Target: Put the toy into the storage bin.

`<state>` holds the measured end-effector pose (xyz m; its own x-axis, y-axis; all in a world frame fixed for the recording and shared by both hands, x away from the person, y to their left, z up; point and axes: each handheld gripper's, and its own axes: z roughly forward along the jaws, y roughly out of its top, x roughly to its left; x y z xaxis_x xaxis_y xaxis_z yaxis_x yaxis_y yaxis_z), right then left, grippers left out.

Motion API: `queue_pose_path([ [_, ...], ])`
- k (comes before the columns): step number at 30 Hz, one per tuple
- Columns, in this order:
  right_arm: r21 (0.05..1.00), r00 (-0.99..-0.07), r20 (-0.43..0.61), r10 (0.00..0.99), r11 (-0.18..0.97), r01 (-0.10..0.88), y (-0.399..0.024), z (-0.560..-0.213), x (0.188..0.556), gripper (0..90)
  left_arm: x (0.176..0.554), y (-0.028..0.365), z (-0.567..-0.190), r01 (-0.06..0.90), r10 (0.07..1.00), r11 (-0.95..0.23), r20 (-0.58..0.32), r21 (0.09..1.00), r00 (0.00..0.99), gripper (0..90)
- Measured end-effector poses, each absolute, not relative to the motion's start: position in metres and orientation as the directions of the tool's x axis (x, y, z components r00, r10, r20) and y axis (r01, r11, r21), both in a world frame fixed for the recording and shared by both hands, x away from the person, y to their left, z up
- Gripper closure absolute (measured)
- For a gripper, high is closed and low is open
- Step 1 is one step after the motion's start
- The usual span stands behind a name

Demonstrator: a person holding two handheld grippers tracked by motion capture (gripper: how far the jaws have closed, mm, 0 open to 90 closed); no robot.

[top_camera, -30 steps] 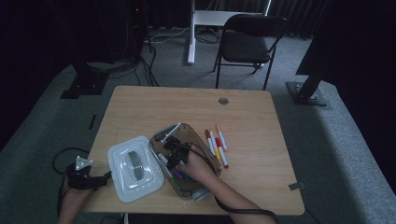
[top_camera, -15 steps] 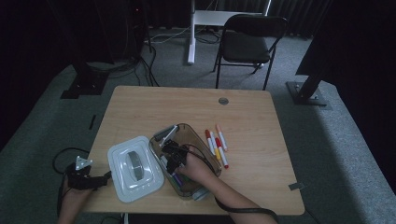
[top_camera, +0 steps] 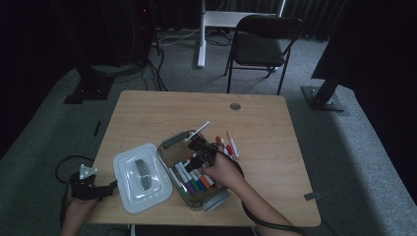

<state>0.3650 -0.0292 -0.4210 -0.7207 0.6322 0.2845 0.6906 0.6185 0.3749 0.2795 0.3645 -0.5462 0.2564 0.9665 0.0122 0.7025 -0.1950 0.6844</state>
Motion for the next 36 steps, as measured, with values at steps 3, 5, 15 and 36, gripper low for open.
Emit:
queue_pose_path([
  [3, 0.398, -0.72, 0.291, 0.63, 0.605, 0.689, -0.037, -0.412, 0.365, 58.8, 0.28, 0.364, -0.546, 0.702, 0.967, -0.193, 0.011, 0.686, 0.255, 0.6],
  [5, 0.44, -0.718, 0.301, 0.628, 0.576, 0.688, -0.051, -0.398, 0.364, 57.5, 0.28, 0.364, -0.546, 0.702, 0.967, -0.193, 0.011, 0.686, 0.255, 0.6],
  [15, 0.511, -0.699, 0.287, 0.654, 0.513, 0.69, -0.09, -0.376, 0.371, 57.6, 0.28, 0.364, -0.546, 0.702, 0.967, -0.193, 0.011, 0.686, 0.255, 0.6],
  [36, 0.519, -0.593, 0.253, 0.764, 0.41, 0.75, -0.147, -0.406, 0.402, 55.9, 0.279, 0.364, -0.546, 0.703, 0.967, -0.193, 0.011, 0.685, 0.255, 0.6],
])
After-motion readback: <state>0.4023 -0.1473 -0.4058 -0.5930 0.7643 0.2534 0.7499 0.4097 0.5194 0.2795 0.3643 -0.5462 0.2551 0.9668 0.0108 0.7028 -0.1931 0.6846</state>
